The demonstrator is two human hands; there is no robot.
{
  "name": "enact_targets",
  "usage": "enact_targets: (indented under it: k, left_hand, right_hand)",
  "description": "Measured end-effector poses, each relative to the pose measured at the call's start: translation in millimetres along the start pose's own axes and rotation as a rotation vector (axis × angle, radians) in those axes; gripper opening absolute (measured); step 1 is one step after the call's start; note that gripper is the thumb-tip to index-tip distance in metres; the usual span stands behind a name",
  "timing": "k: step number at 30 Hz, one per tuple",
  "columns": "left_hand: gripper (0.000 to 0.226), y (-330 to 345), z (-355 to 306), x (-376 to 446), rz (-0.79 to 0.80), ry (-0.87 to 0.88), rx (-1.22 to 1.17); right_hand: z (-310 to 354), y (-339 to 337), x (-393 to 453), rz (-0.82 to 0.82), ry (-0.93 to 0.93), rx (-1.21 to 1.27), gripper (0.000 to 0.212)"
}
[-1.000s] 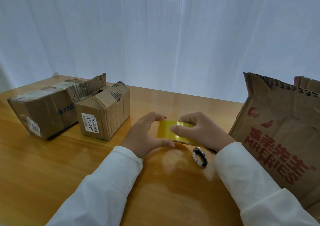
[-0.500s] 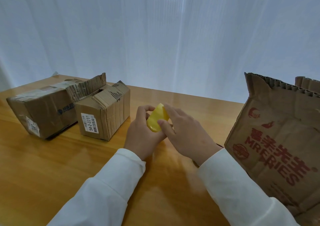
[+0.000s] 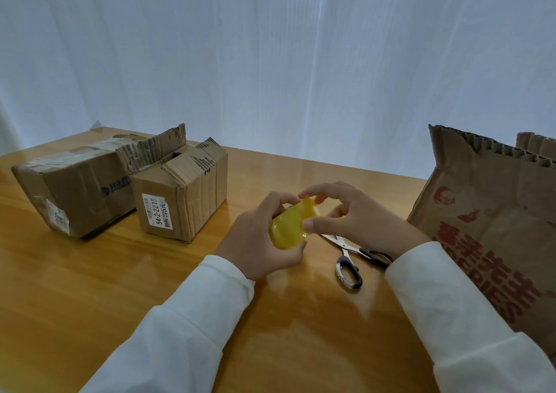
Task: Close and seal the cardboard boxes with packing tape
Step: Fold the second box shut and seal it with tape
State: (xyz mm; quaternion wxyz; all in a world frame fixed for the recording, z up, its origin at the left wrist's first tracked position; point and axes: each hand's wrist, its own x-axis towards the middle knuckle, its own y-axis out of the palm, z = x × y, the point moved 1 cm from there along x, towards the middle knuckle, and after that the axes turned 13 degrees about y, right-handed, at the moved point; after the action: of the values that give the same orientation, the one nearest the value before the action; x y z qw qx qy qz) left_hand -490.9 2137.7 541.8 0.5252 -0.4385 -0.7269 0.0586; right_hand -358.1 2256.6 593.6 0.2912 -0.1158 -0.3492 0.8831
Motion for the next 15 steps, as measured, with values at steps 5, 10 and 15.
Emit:
enact_targets:
  k: [5,10,15]
  left_hand:
    - [0.059,2,3,-2,0.021,0.051,0.041]
    - [0.060,4,9,-4,0.002,0.129,0.163]
    - [0.059,4,12,-4,-0.051,0.177,0.202]
  right_hand:
    - [0,3,0,0.029,0.029,-0.105,0.038]
    - [1,10,0,0.044,0.028,-0.200,0.040]
    - [-2,1,-3,0.032,0.039,-0.147,0.033]
